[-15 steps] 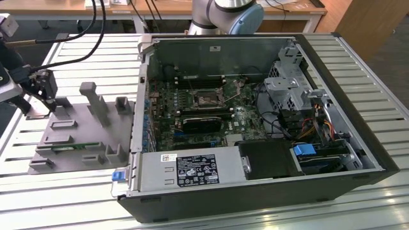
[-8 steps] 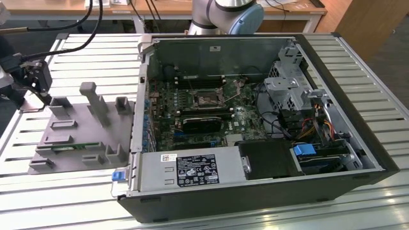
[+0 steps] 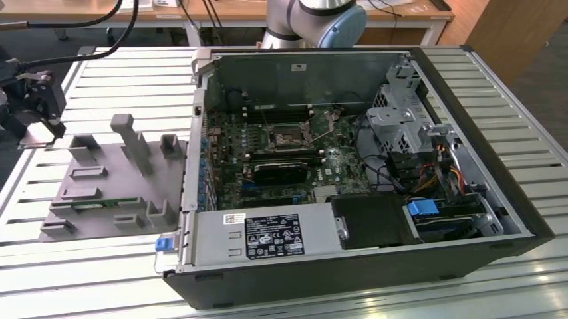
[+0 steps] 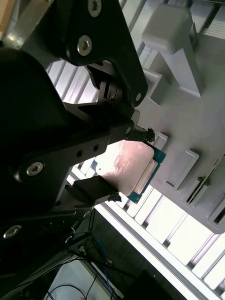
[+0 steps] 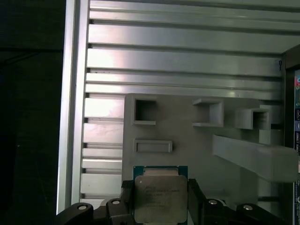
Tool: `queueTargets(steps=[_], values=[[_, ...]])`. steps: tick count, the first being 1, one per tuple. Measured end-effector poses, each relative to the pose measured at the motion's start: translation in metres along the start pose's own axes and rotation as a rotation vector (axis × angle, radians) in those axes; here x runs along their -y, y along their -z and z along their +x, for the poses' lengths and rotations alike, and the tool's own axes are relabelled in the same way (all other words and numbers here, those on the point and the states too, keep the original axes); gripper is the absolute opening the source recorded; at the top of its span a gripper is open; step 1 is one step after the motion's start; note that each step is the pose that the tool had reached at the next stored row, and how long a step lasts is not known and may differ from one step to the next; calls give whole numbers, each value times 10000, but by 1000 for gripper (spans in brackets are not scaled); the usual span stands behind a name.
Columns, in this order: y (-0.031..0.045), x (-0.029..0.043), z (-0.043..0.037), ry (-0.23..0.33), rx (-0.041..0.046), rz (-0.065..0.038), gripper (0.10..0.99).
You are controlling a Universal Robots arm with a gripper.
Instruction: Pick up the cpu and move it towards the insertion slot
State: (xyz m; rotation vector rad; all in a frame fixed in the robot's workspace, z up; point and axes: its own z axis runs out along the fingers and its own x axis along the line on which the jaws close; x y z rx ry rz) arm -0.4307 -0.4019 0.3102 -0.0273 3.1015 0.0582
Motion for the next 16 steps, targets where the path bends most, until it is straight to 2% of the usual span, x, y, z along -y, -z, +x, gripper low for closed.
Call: queueTargets(steps=[16], values=[[391, -15, -15, -1, 0, 1, 541]])
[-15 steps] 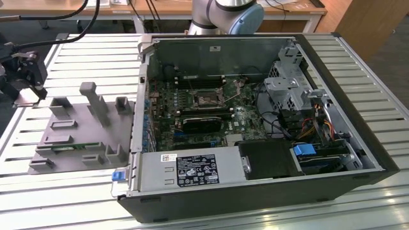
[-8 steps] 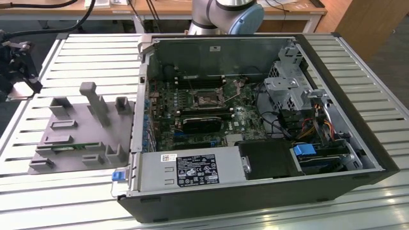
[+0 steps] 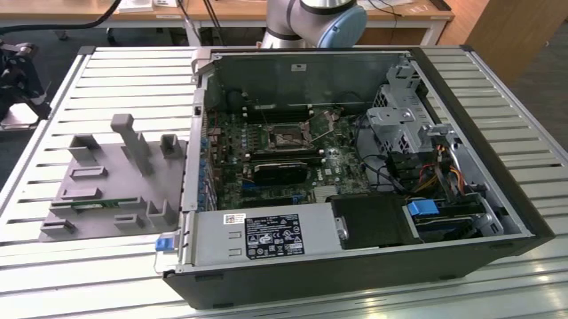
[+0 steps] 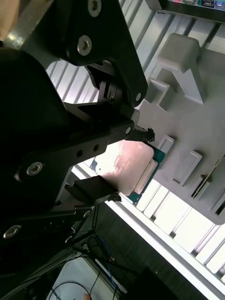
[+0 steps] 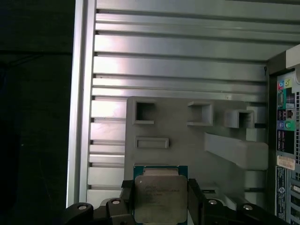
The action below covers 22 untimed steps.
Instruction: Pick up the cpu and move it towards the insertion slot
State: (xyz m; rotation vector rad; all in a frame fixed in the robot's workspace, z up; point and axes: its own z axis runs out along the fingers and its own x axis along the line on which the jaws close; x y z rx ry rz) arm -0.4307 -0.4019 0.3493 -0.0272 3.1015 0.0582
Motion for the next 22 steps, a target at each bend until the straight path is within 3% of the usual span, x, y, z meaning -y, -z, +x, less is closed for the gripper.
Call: queueTargets(steps=[17, 22], values=[[425, -16, -17, 0, 1, -1, 541], [450, -17, -18, 0, 3, -2, 541]])
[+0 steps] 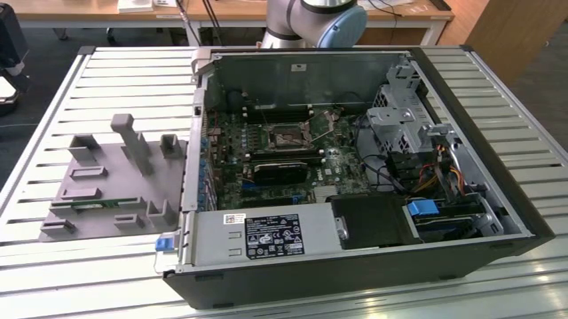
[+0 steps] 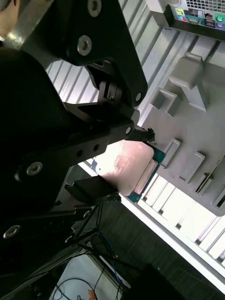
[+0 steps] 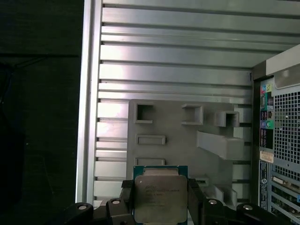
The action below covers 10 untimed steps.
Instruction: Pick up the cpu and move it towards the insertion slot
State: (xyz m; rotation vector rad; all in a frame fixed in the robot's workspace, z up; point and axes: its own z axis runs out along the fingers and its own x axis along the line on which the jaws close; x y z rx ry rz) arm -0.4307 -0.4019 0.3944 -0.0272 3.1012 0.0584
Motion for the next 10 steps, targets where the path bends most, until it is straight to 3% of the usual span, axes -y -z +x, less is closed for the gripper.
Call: queueTargets(steps=[5, 10], values=[[1, 1, -27, 1, -3, 1, 541], [-3, 2, -123, 0, -2, 1, 541]])
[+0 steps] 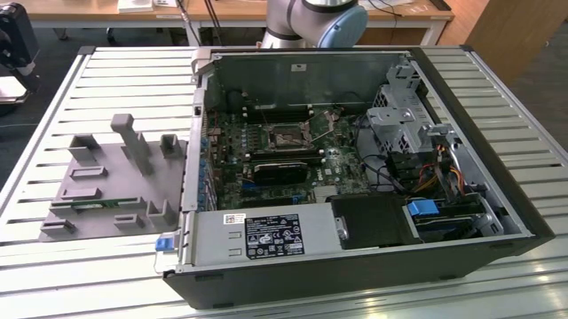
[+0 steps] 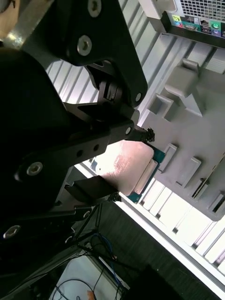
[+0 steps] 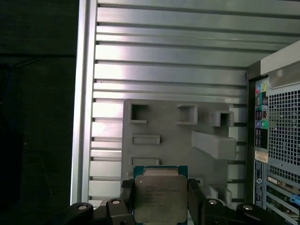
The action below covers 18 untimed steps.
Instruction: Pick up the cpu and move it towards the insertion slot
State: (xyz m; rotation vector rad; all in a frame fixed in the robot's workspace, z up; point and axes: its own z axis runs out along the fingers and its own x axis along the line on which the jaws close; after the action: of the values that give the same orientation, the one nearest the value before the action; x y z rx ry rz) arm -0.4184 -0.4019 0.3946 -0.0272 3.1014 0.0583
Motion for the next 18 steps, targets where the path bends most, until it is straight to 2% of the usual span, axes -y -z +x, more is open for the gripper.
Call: queueTargets(steps=[18], values=[[-16, 7, -405, 0, 0, 0, 541]])
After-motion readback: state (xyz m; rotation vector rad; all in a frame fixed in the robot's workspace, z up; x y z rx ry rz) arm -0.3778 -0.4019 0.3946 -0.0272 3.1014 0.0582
